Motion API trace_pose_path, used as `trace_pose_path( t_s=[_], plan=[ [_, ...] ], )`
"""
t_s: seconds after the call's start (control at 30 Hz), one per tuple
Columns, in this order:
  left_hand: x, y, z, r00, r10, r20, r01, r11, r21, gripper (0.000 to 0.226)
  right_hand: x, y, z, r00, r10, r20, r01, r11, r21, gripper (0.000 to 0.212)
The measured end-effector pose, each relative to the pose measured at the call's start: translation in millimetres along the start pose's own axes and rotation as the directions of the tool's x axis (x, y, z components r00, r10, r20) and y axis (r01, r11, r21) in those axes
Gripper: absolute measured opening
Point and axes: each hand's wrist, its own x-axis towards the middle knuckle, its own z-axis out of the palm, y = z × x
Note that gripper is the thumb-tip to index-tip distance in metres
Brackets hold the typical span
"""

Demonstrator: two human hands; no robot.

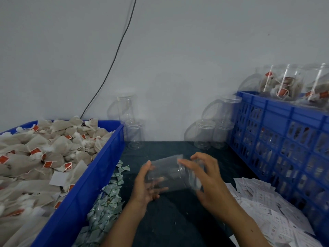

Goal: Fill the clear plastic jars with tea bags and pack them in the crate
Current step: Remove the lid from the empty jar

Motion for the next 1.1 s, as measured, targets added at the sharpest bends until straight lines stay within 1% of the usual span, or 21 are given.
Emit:
trace_pose_path(
  t_s=[0.03, 0.07, 0.13, 0.17, 0.23, 0.27, 0.33, 0.4, 0.53, 0.6, 0.67, 0.77, 0.8, 0.87, 0.9, 0.93, 0.97, 1.0, 1.03, 1.07, 1.1],
  plan=[
    [1, 2, -2, 0.999, -0.03, -0.016, 0.029, 0.997, -0.065, 0.048, 1, 1, -1, 0.998, 0.002, -0.07, -0.005, 0.999, -0.042, 0.103],
    [1, 4, -5, 0.998, -0.059, -0.025, 0.055, 0.99, -0.129, 0.047, 1, 2, -3, 0.99, 0.028, -0.137, -0.032, 0.999, -0.029, 0.105],
    [2, 6, -8, 0.996, -0.089, -0.021, 0.082, 0.974, -0.21, 0.045, 1, 4, -4, 0.961, 0.136, -0.242, -0.111, 0.987, 0.113, 0.106],
    [2, 6, -8, 0.996, -0.089, -0.016, 0.084, 0.972, -0.22, 0.045, 0, 2, -2, 0.943, 0.211, -0.258, -0.158, 0.964, 0.213, 0.105],
    [2, 5, -6, 0.997, -0.081, -0.017, 0.076, 0.975, -0.21, 0.046, -2, -2, 7, 0.904, 0.375, -0.207, -0.269, 0.873, 0.406, 0.098],
    [2, 4, -5, 0.997, -0.078, -0.019, 0.072, 0.976, -0.205, 0.047, -3, -3, 13, 0.882, 0.443, -0.161, -0.328, 0.822, 0.465, 0.094],
    [1, 4, -5, 0.996, -0.082, -0.022, 0.075, 0.975, -0.21, 0.051, -6, -1, 23, 0.847, 0.524, -0.088, -0.419, 0.762, 0.494, 0.088],
    [0, 5, -5, 0.996, -0.091, -0.021, 0.083, 0.968, -0.238, 0.057, -10, 4, 30, 0.835, 0.549, -0.05, -0.465, 0.751, 0.469, 0.086],
    [0, 5, -5, 0.996, -0.088, -0.014, 0.081, 0.963, -0.258, 0.064, -18, 11, 40, 0.847, 0.531, 0.017, -0.502, 0.788, 0.356, 0.085],
    [0, 5, -5, 0.996, -0.089, -0.017, 0.081, 0.963, -0.258, 0.064, -20, 13, 45, 0.828, 0.56, 0.043, -0.547, 0.787, 0.286, 0.087],
    [0, 5, -4, 0.996, -0.088, -0.021, 0.08, 0.963, -0.259, 0.064, -21, 13, 48, 0.795, 0.604, 0.064, -0.605, 0.777, 0.175, 0.085],
    [0, 5, -4, 0.996, -0.084, -0.025, 0.075, 0.961, -0.266, 0.057, -21, 5, 50, 0.769, 0.635, 0.077, -0.629, 0.772, -0.091, 0.076],
    [0, 5, -4, 0.996, -0.083, -0.027, 0.073, 0.961, -0.265, 0.054, -20, 2, 50, 0.778, 0.624, 0.067, -0.611, 0.778, -0.143, 0.075],
    [-1, 5, -5, 0.997, -0.071, -0.034, 0.06, 0.964, -0.259, 0.051, -17, -3, 47, 0.835, 0.549, 0.045, -0.539, 0.831, -0.141, 0.071],
    [-2, 5, -4, 0.998, -0.058, -0.04, 0.045, 0.965, -0.258, 0.051, -16, -6, 45, 0.865, 0.501, 0.037, -0.498, 0.864, -0.076, 0.067],
    [-2, 5, -4, 0.998, -0.039, -0.045, 0.025, 0.965, -0.263, 0.053, -14, -10, 42, 0.889, 0.457, 0.032, -0.459, 0.888, 0.044, 0.063],
    [-3, 6, -3, 0.999, -0.019, -0.047, 0.005, 0.962, -0.271, 0.056, -11, -15, 39, 0.904, 0.426, 0.044, -0.426, 0.881, 0.205, 0.058],
    [-3, 6, -1, 0.999, -0.003, -0.038, -0.008, 0.96, -0.279, 0.059, -8, -22, 36, 0.911, 0.404, 0.083, -0.404, 0.83, 0.386, 0.055],
    [-5, 7, 1, 1.0, 0.007, -0.017, -0.012, 0.959, -0.282, 0.06, -7, -28, 36, 0.916, 0.379, 0.135, -0.388, 0.744, 0.544, 0.054],
    [-7, 7, 3, 1.0, 0.01, 0.018, -0.005, 0.96, -0.279, 0.061, -8, -32, 38, 0.922, 0.353, 0.16, -0.369, 0.671, 0.643, 0.053],
    [-9, 7, 7, 0.998, 0.003, 0.063, 0.014, 0.963, -0.268, 0.061, -8, -34, 41, 0.928, 0.338, 0.154, -0.345, 0.63, 0.696, 0.053]
  ],
)
